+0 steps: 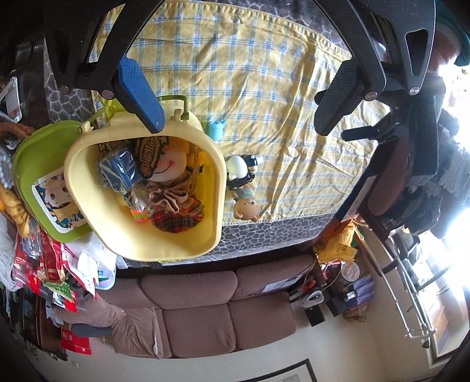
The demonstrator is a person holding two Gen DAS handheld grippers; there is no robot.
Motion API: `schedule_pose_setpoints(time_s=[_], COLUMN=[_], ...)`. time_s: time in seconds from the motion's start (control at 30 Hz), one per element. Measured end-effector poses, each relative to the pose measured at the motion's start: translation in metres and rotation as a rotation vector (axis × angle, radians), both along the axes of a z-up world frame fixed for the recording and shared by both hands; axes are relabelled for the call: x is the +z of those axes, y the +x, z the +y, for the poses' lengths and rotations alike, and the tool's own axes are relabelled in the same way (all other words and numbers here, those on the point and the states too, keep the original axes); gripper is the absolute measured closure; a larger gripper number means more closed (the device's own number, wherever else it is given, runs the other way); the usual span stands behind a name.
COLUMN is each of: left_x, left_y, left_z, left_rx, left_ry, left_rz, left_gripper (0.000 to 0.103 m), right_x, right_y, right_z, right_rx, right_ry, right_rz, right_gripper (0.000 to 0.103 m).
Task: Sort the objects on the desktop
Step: 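Withdraw both grippers from the tub back over the bed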
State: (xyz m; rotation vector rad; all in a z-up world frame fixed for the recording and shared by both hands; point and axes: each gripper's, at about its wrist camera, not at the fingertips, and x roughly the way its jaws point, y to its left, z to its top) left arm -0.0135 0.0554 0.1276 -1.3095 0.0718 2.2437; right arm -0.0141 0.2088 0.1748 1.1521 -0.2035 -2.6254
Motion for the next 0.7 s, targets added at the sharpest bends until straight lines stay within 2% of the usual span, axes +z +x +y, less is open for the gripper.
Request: schedule_pose_setpoints(time_s=[0.2, 0.37, 0.47, 0.57, 0.63, 0.7], left_x=[-0.027, -0.036, -0.039, -0.04, -0.041, -0.044], left_y=[-0.015, -0.034, -0.048, -0.059, -0.065, -0.07], left_z=[0.011, 0.002, -0.008, -0.016, -0.021, -0.025], left_rx=[-0.012, 0.036, 0.064, 0.08, 0.09, 0.1], left_ry=[0.026, 0.022, 0.023, 0.025, 0.041, 0.067], left_rz=[-0.036, -0.03, -0.025, -0.019, -0.016, -0.024], left_gripper=[0.001, 0.003, 0.011, 0.019, 0.022, 0.032], right_x=[0.002, -0.003, -0.012, -0.028, -0.04, -0.056], right_y=[-0.004, 0.004, 0.013, 0.017, 0.015, 0.01], right_z=[-0.005, -0.02, -0.03, -0.038, -0.041, -0.045], right_rx=[0.036, 0.106, 0.13, 0.129, 0.111, 0.098], right_ry=[-0.013, -0.011, -0.014, -0.029, -0.035, -0.045], right_rz=[0.007, 0.025, 0.03, 0.029, 0.024, -0.001], right_gripper=[0.001, 0.004, 0.011, 0.023, 0.041, 0.049])
